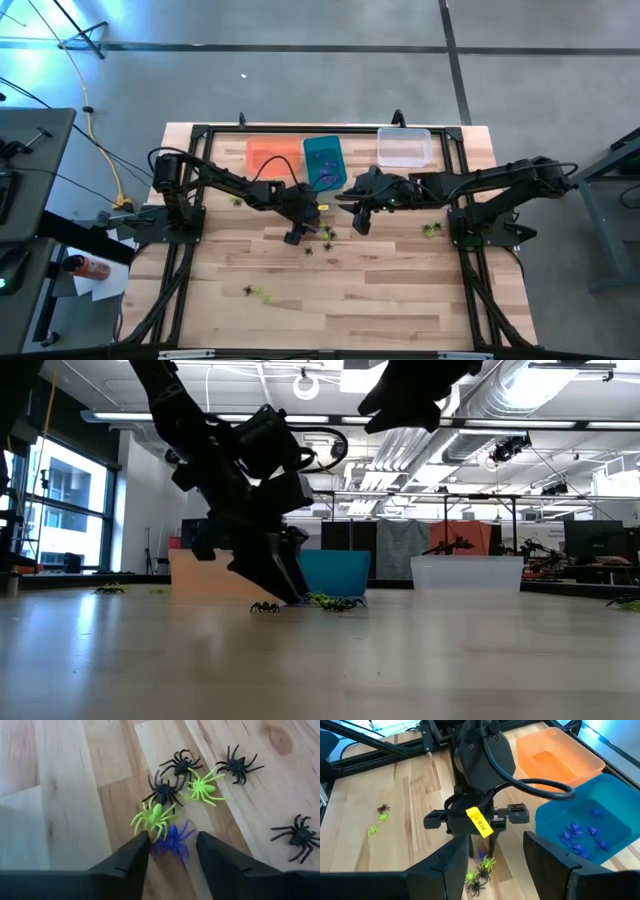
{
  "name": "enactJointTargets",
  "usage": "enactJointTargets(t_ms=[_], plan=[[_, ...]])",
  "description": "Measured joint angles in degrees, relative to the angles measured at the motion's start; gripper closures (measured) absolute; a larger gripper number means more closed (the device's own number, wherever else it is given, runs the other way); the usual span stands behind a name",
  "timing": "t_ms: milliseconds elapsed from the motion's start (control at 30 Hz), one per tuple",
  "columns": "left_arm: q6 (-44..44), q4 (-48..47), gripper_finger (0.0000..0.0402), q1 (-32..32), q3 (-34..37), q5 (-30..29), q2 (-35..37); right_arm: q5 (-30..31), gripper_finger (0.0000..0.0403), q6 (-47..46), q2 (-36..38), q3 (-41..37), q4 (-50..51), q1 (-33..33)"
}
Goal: Sort Halloween decoration
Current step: Put the purple spider toy into the blue bin
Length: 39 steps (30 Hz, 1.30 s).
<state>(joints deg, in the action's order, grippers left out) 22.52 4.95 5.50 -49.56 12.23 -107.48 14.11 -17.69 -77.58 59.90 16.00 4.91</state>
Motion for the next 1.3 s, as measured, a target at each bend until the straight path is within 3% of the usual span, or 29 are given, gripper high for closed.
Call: enactJointTargets(t_ms=[267,567,800,1067,1300], plan=[[-3.0,-3.6,0.039,1.0,-0.1,0.2,0.4,-0.4,0.0217,0.1,0.0,0.0,0.0,0.0],[-4.0,-10.4,0.0399,4.1,0.5,-0.8,7.0,-0.4,0.0217,1.3,0.0,0.0,-0.4,0.0],[-7.4,-10.8,0.04,5.3,0.4,12.1,12.2,-0.8,0.0217,0.9,0.0,0.0,-2.4,-0.1],[-5.5,-8.3,0.0401,2.0,0.3,9.2,12.9,-8.4,0.0217,1.1,-5.2,-0.1,-1.2,0.0],[-5.9,-12.8,0.0401,5.0,0.4,7.6,20.7,-6.0,0.0217,2.2,-4.4,-0.1,-3.1,-0.1]])
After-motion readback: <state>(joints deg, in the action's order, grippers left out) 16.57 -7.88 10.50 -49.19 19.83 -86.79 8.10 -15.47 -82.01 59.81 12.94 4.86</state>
